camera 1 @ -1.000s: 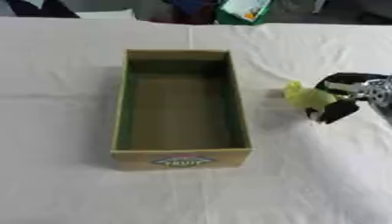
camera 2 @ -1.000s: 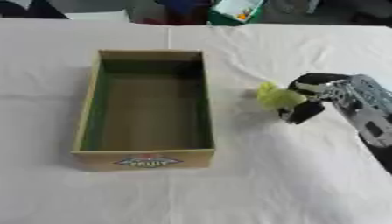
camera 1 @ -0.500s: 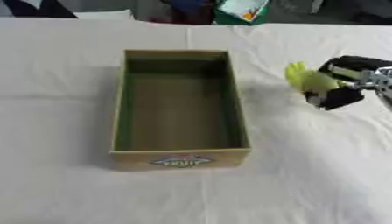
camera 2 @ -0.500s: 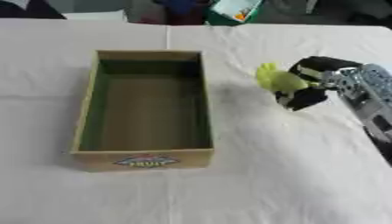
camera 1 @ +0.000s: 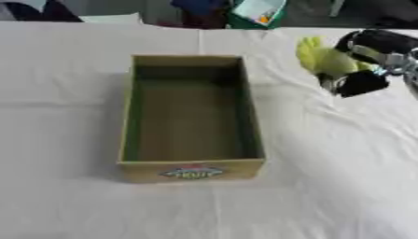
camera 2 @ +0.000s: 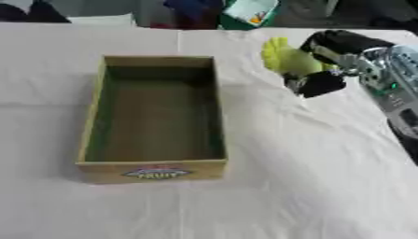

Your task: Pick up objects on the table and place them in the box.

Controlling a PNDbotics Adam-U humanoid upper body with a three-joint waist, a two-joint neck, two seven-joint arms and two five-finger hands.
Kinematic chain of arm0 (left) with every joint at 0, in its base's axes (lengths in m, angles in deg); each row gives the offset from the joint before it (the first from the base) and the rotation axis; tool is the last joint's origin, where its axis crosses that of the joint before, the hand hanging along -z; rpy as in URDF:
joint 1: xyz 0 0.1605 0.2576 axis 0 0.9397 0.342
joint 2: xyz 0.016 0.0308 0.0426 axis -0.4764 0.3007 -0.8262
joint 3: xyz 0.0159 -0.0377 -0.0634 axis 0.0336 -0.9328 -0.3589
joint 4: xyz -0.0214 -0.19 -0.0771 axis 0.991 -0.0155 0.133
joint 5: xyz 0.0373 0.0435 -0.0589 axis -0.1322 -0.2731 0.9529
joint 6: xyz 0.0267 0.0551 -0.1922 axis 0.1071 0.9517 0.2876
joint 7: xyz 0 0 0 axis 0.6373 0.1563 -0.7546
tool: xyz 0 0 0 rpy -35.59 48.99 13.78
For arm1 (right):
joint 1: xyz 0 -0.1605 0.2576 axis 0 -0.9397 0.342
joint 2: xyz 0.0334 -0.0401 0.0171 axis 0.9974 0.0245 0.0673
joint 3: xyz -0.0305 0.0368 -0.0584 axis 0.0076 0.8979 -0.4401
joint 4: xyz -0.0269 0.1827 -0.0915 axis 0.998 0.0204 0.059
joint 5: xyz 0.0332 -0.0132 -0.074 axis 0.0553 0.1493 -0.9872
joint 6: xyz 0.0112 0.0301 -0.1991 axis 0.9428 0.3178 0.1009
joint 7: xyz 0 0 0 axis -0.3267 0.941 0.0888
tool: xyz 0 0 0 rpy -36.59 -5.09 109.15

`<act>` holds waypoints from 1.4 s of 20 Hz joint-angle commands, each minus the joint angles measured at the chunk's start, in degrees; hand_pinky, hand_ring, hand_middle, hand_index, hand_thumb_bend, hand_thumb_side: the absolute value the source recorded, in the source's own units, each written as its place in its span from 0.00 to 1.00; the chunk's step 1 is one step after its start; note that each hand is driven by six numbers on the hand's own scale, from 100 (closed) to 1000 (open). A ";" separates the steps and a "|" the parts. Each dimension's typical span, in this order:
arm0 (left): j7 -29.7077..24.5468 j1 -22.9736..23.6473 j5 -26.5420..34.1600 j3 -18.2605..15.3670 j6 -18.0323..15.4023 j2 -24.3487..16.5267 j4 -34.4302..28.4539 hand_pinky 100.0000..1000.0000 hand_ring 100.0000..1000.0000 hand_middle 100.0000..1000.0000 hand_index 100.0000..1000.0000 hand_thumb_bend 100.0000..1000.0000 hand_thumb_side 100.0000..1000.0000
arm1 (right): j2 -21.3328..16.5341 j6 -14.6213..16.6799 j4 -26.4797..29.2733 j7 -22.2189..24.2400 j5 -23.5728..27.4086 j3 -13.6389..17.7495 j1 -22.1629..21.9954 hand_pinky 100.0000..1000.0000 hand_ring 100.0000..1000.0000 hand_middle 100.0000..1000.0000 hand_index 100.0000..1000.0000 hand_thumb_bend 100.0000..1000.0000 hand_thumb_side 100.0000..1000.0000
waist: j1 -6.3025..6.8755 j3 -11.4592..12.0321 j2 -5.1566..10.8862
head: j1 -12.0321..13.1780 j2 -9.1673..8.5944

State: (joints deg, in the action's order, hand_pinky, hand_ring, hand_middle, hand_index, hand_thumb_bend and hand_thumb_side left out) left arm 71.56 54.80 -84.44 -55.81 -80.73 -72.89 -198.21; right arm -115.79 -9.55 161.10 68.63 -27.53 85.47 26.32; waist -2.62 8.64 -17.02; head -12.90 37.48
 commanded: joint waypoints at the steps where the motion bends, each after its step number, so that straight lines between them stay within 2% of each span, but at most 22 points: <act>1: -0.15 -0.04 0.50 0.24 0.10 -1.46 -1.12 0.30 0.40 0.51 0.59 0.00 0.49 | -1.71 1.60 3.82 1.12 -0.68 -0.82 3.67 0.81 0.75 0.67 0.58 0.00 0.53 | 0.10 0.00 1.32 | -0.53 0.33; 7: -0.37 0.24 0.99 0.43 0.19 -1.61 -1.12 0.30 0.40 0.51 0.59 0.00 0.49 | 4.29 4.03 6.32 5.09 -0.99 -4.38 12.16 0.81 0.75 0.67 0.58 0.00 0.55 | 0.24 0.04 1.93 | -0.86 0.49; 10: -0.49 0.28 1.17 0.49 0.25 -1.62 -1.12 0.30 0.40 0.51 0.59 0.00 0.49 | 7.89 4.34 5.92 6.50 -1.62 -6.27 14.83 0.80 0.74 0.66 0.58 0.00 0.56 | 0.29 0.11 2.08 | -0.86 0.42; 22: -0.90 0.25 1.37 0.68 0.37 -1.44 -1.12 0.30 0.40 0.52 0.59 0.00 0.49 | 14.79 5.14 1.32 10.98 -1.59 -14.12 18.26 0.78 0.74 0.66 0.61 0.00 0.54 | 0.28 0.27 2.04 | -1.05 0.39; 28: -1.02 0.17 1.35 0.71 0.47 -1.33 -1.12 0.30 0.40 0.52 0.59 0.00 0.48 | 17.38 4.11 -3.19 13.51 -4.08 -17.95 19.10 0.77 0.76 0.67 0.63 0.00 0.55 | 0.16 0.46 1.94 | -1.13 0.35</act>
State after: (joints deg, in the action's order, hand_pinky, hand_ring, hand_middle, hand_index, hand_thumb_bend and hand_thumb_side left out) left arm 70.75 55.21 -83.12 -55.13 -80.25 -73.31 -198.21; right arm -98.12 -5.36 158.43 81.56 -30.87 67.69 44.31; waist -2.61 9.06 -16.06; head -13.82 37.75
